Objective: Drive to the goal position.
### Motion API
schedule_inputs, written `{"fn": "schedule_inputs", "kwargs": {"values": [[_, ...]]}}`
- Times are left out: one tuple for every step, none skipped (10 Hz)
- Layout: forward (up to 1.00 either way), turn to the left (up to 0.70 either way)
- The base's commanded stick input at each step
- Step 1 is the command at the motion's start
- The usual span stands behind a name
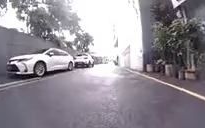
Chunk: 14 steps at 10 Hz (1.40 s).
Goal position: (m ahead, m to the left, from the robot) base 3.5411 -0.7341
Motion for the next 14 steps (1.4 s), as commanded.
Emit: {"fn": "schedule_inputs", "kwargs": {"values": [[0.7, 0.0], [0.7, -0.14], [0.7, -0.14], [0.7, -0.14], [0.7, -0.14], [0.7, -0.04], [0.7, -0.02], [0.7, -0.01], [0.7, 0.0], [0.7, 0.0], [0.7, 0.0], [0.7, 0.0], [0.7, 0.0], [0.7, 0.0]]}}
